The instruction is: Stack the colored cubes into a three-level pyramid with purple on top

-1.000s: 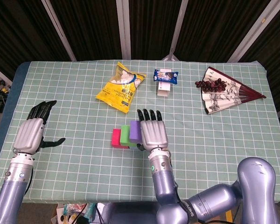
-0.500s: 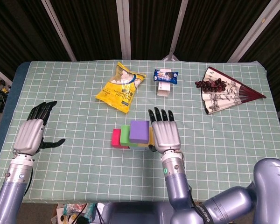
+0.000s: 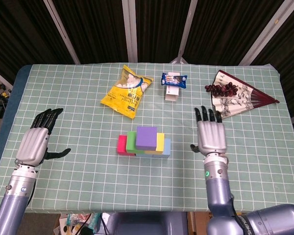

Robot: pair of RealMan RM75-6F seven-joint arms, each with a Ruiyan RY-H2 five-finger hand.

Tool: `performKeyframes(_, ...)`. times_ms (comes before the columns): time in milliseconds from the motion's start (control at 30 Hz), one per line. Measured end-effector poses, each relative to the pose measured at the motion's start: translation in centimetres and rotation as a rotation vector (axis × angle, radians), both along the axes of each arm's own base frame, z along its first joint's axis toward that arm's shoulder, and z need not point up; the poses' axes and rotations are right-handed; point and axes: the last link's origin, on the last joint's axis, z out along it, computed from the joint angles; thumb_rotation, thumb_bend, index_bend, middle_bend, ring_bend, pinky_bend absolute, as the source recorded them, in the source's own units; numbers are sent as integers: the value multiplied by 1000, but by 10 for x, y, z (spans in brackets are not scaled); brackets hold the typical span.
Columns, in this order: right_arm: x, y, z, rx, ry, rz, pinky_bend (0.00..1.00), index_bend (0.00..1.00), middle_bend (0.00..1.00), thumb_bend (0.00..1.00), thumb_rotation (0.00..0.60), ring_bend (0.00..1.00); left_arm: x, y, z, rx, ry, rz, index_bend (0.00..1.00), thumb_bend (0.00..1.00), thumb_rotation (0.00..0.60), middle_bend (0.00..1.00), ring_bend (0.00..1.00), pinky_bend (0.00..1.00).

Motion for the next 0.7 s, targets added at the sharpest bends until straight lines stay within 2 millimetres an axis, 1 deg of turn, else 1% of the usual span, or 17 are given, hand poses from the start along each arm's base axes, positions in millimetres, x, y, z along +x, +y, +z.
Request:
performKeyframes(100, -25, 0, 19, -54, 18, -24, 0, 0, 0, 215, 600, 0, -1, 0, -1, -2, 6, -2, 0, 65, 600, 57, 0, 0)
performKeyframes(200, -50, 4, 35, -100, 20, -36, 0, 0, 0, 215, 600, 0, -3, 0, -3, -1, 8, -2, 0, 65, 600, 56, 0, 0)
performKeyframes(367, -88, 19, 44, -143, -25, -34, 0, 0, 0, 215, 600, 0, -15, -1, -9, -2, 23, 5, 0, 65, 600, 50, 0, 0)
performKeyframes(467, -115, 32, 47, -168, -61, -22, 0, 0, 0, 214, 600, 0, -27, -5, -13, 11, 42, 7, 0, 65, 600, 43, 0, 0)
performKeyframes(600, -155, 55, 47, -191, -116, 12, 0, 0, 0, 215, 600, 0, -48, -12, -16, 40, 47, 5, 0, 65, 600, 13, 0, 0)
performKeyframes(700, -183, 74, 46, -199, -137, 48, 0, 0, 0, 215, 600, 0, -71, -19, -18, 62, 65, 14, 0, 65, 600, 0, 0, 0)
